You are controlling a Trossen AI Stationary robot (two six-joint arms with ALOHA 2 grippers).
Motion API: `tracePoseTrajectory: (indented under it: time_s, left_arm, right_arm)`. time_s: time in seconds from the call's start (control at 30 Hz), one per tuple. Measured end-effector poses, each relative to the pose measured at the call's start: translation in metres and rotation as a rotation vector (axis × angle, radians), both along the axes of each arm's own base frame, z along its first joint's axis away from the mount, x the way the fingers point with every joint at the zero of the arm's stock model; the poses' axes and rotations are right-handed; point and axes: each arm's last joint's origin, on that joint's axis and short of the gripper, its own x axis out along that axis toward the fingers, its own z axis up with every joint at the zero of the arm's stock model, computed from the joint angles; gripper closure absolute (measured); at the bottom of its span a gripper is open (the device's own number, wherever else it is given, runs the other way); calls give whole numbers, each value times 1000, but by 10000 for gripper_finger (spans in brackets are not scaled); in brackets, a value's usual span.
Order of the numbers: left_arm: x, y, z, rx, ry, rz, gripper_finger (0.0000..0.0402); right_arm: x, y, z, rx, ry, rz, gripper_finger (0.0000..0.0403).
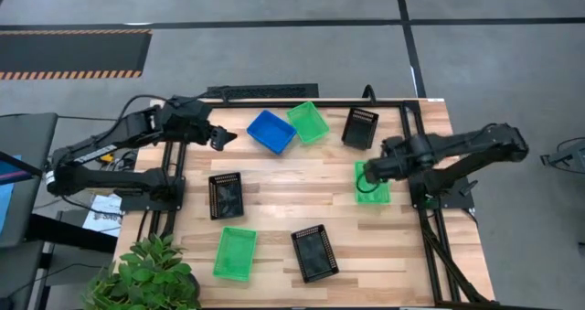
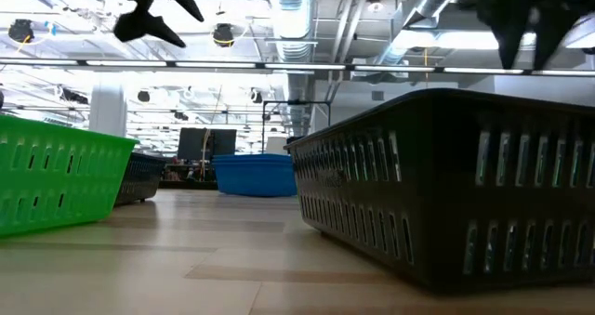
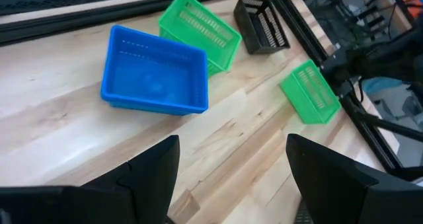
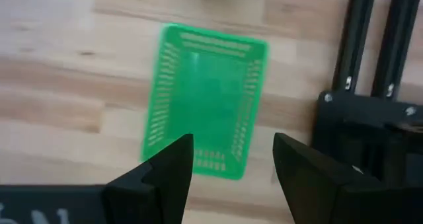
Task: Stack baskets by color
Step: Stack the middle right green bin on the top green bin
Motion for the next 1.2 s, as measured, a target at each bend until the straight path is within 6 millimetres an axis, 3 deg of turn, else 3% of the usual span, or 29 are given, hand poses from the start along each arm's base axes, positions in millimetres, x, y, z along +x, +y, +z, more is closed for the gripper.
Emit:
tracePoseTrajectory:
  time_s: [0.33,0.53,0.73,1.03,1.2]
  left_arm:
    - [27,9,-10,-24,14,-67,136]
    - [30,10,-12,-29,19,-69,136]
    - [29,10,-12,-30,23,-69,136]
    - [29,10,-13,-35,27,-71,136]
    - [29,9,-13,-61,15,-106,136]
  right_arm:
    - [-18,6,-83,88,1,-103,172]
    - [-20,-3,-116,104,-18,-131,174]
    - [-22,-9,-129,106,-25,-158,224]
    - [-21,-9,-130,135,-42,-161,381]
    - [-10,-6,-123,193,-120,-158,383]
